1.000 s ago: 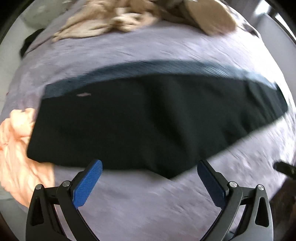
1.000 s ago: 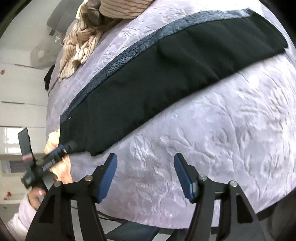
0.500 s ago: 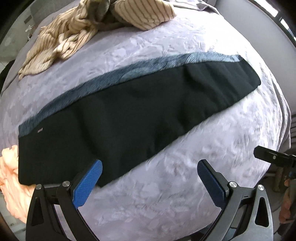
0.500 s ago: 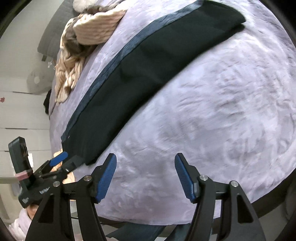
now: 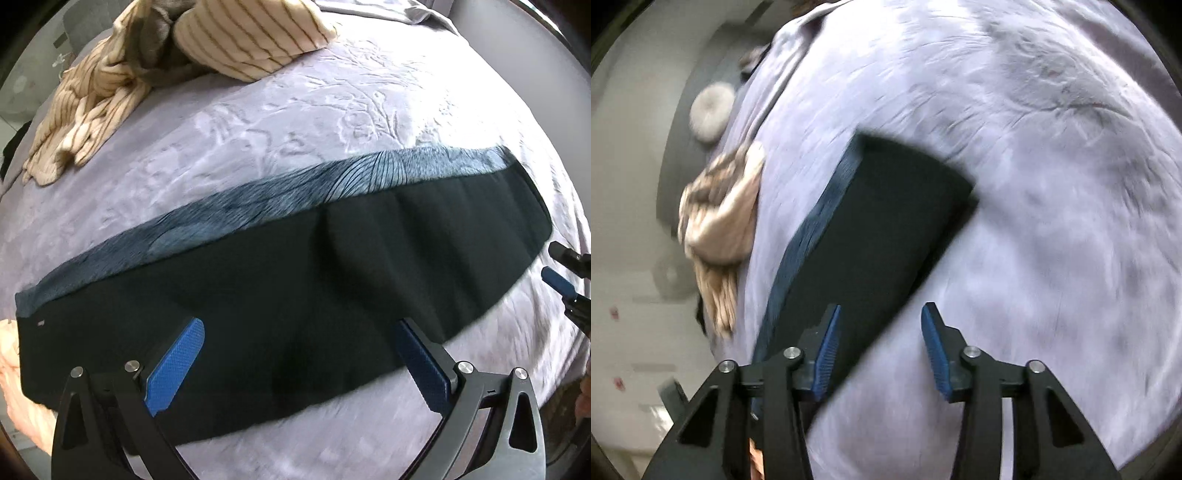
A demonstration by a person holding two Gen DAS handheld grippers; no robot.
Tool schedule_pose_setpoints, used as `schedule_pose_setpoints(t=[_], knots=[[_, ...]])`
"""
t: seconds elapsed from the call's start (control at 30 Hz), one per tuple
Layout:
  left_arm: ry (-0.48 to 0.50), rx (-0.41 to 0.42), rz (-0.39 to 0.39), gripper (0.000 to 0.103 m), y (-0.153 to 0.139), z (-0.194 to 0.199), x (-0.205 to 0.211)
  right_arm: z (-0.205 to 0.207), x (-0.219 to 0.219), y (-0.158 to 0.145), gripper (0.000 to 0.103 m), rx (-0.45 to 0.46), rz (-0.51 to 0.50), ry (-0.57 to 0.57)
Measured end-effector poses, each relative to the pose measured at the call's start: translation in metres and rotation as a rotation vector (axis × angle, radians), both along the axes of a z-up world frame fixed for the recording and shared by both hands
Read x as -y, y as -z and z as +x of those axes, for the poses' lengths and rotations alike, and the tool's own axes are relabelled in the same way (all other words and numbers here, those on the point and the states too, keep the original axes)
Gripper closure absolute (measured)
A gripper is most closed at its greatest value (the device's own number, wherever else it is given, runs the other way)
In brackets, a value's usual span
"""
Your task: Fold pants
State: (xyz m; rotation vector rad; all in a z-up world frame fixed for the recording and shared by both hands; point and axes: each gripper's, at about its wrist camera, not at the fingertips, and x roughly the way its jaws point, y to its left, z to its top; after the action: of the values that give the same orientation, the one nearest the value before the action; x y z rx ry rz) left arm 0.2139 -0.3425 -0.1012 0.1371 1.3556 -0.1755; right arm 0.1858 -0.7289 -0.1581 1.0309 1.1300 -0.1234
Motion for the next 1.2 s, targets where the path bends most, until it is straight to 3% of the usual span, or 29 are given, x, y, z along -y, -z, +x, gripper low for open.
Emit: schedule_pose_setpoints(t=[0.1,0.17,0.27,0.37,0.43,0.53,0.57,0.87,1.03,1.13,1.2], knots=[[-0.014,-0.007,0.018,0.0,0.009,0.008,0.014,0.014,0.016,0.018,0.061,-0.016,0.021,0.034],[-0.024,0.01,0.019,0.0,0.009,0.01,0.018,0.019,0.019,0.027,0.093,-0.024,0.041,0.037],[-0.021,0.044,0.044,0.0,0.013,0.011,0.026,0.027,0.019,0.018,0.093,0.027,0.017,-0.005],[-0.016,-0.006,0.093,0.0,0.039,0.015,0.032,0.029,0.019,0.024,0.093,-0.011,-0.042,-0.057],[-0.054,-0.027,0.068,0.0,0.046,0.016,0.029,0.024,0.024,0.037,0.09,-0.024,0.032,-0.033],[-0.078,-0.037,0.039,0.0,0.049,0.017,0.025,0.015,0.026,0.037,0.063,-0.017,0.055,-0.044],[-0.073,-0.035,0.039,0.0,0.049,0.016,0.025,0.014,0.025,0.036,0.061,-0.004,0.058,-0.054],[-0.045,-0.029,0.071,0.0,0.043,0.024,0.035,0.014,0.018,0.04,0.06,0.019,0.09,-0.072],[-0.048,0.095,0.023,0.0,0.013,0.05,0.046,0.016,0.019,0.042,0.059,0.024,0.09,-0.084],[-0.102,0.1,0.048,0.0,0.029,0.081,0.054,0.016,0.018,0.045,0.058,0.025,0.087,-0.091],[-0.095,0.071,0.091,0.0,0.058,0.095,0.058,0.016,0.017,0.046,0.058,0.03,0.085,-0.097]])
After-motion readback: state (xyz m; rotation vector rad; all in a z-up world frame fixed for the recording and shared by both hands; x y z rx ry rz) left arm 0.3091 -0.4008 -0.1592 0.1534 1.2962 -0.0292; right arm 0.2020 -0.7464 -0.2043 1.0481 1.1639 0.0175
